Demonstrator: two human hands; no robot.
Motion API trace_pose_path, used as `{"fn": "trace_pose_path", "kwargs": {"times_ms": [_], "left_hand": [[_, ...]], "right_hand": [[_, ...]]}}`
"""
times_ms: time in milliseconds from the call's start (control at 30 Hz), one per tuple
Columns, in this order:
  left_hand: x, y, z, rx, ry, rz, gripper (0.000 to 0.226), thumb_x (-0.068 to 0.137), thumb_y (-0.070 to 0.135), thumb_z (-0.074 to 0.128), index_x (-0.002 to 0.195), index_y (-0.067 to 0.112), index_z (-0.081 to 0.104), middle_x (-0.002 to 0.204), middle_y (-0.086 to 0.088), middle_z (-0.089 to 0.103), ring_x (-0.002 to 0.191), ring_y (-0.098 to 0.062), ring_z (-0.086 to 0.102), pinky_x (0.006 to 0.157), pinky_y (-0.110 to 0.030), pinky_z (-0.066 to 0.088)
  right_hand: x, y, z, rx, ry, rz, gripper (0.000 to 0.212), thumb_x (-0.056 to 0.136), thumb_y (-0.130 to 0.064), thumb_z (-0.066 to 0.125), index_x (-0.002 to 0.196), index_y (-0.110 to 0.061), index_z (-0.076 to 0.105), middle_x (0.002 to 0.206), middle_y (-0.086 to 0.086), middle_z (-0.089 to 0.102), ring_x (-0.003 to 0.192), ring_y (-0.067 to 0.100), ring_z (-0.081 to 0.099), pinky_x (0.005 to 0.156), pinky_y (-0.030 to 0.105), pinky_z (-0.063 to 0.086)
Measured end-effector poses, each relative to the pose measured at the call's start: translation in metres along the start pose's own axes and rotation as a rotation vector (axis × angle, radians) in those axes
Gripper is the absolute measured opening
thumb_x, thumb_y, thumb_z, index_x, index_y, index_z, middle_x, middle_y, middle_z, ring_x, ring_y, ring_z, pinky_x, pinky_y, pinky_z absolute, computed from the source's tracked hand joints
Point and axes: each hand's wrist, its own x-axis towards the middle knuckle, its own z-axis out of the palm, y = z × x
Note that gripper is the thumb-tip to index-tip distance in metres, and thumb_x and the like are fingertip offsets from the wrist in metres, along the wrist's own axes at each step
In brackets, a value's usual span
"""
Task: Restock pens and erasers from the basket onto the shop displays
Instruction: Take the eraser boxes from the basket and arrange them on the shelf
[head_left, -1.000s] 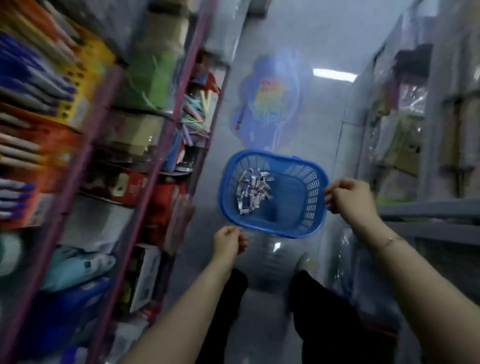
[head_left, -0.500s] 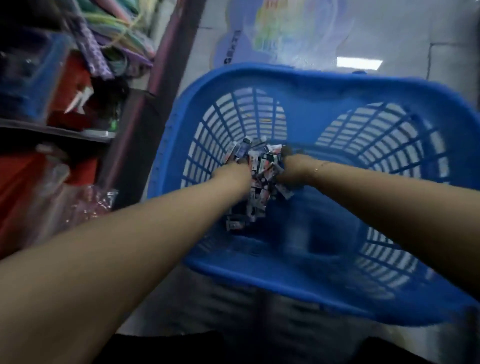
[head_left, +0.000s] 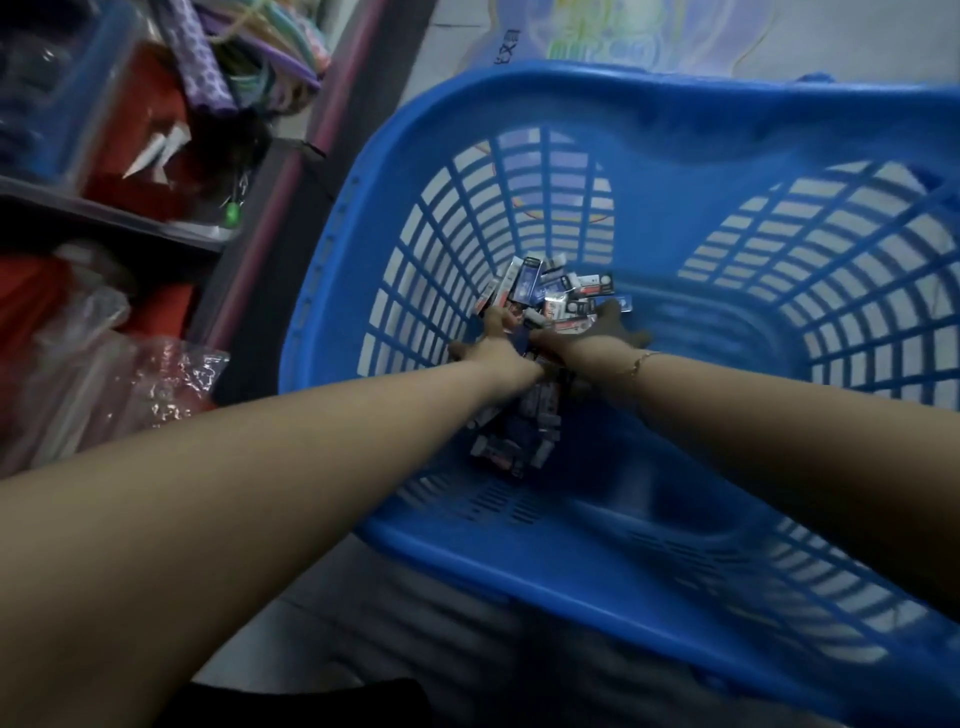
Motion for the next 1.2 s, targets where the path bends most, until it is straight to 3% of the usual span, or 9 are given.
{"fn": "trace_pose_path", "kwargs": {"times_ms": [100,333,433,533,633,800,967,1067,1200], "left_hand": [[-0.001,0.006,-0.002,0.027,-0.062,0.066,0.049,0.082,0.039,0.068,0.117,0.023,0.038,0.131,-0.022,0.030,0.112,-0.033,0.040,0.094,-0.040,0.044],[-0.018,0.016,-0.003,0.595,-0.275,0.163,0.037,0.090,0.039,0.059,0.106,0.006,0.057,0.105,-0.014,0.054,0.089,-0.028,0.053,0.067,-0.032,0.042],[-0.025,0.016,-0.012,0.824,-0.320,0.154,0.044,0.086,0.043,0.065,0.106,0.005,0.061,0.075,-0.006,0.050,0.088,-0.029,0.059,0.068,-0.040,0.046],[-0.028,0.003,-0.011,0.836,-0.270,0.080,0.093,0.082,0.049,0.067,0.144,-0.004,0.023,0.124,-0.018,0.051,0.118,-0.034,0.050,0.092,-0.037,0.048],[-0.025,-0.004,0.001,0.779,-0.265,0.022,0.109,0.083,0.063,0.054,0.149,0.003,-0.008,0.154,-0.025,0.006,0.137,-0.047,0.022,0.107,-0.044,0.035],[-0.015,-0.006,0.028,0.697,-0.199,-0.019,0.087,0.090,0.059,0.047,0.149,0.011,0.004,0.154,-0.020,0.002,0.136,-0.047,0.020,0.103,-0.049,0.035],[-0.010,0.000,0.020,0.436,-0.216,-0.032,0.062,0.093,0.033,0.055,0.141,0.008,0.026,0.149,-0.025,0.018,0.124,-0.041,0.043,0.100,-0.042,0.042],[-0.008,0.006,0.013,0.294,-0.250,-0.027,0.044,0.093,0.026,0.057,0.128,0.002,0.049,0.130,-0.018,0.054,0.119,-0.033,0.053,0.096,-0.039,0.044],[-0.003,0.007,-0.010,0.097,-0.376,-0.072,0.010,0.095,0.012,0.051,0.086,0.009,0.050,0.083,-0.010,0.055,0.077,-0.025,0.053,0.078,-0.036,0.044]], "right_hand": [[0.007,0.008,-0.012,-0.031,-0.065,-0.047,0.076,0.071,-0.022,0.079,0.134,-0.015,0.037,0.127,0.018,0.045,0.102,0.031,0.052,0.056,0.033,0.051],[0.008,0.013,-0.047,-0.540,-0.149,-0.190,0.060,0.080,-0.028,0.069,0.132,-0.016,0.043,0.134,0.017,0.047,0.118,0.033,0.051,0.089,0.038,0.052],[0.013,0.013,-0.056,-0.566,-0.165,-0.156,0.058,0.083,-0.017,0.063,0.136,-0.018,0.039,0.139,0.020,0.039,0.117,0.036,0.052,0.064,0.037,0.058],[0.017,0.019,-0.050,-0.483,-0.238,-0.148,0.077,0.080,-0.026,0.071,0.143,-0.018,0.028,0.148,0.021,0.023,0.135,0.040,0.031,0.098,0.047,0.046],[0.014,0.016,-0.034,-0.469,-0.136,-0.147,0.095,0.076,-0.058,0.067,0.147,-0.015,0.020,0.153,0.015,0.019,0.141,0.037,0.015,0.113,0.048,0.023],[0.014,0.010,-0.001,-0.731,0.082,-0.185,0.092,0.079,-0.064,0.057,0.147,-0.021,0.013,0.154,0.014,0.011,0.135,0.043,0.025,0.102,0.046,0.035],[0.023,0.012,-0.006,-0.724,-0.034,-0.315,0.065,0.081,-0.053,0.063,0.132,-0.027,0.033,0.146,0.014,0.022,0.127,0.043,0.034,0.089,0.047,0.043],[0.029,0.009,-0.025,-0.643,-0.166,-0.390,0.030,0.078,-0.035,0.071,0.092,-0.019,0.049,0.119,0.015,0.048,0.095,0.029,0.051,0.070,0.030,0.043],[0.033,0.013,-0.048,-0.456,-0.249,-0.316,0.035,0.076,-0.017,0.075,0.065,-0.018,0.041,0.065,0.004,0.051,0.057,0.019,0.049,0.039,0.018,0.038]]}}
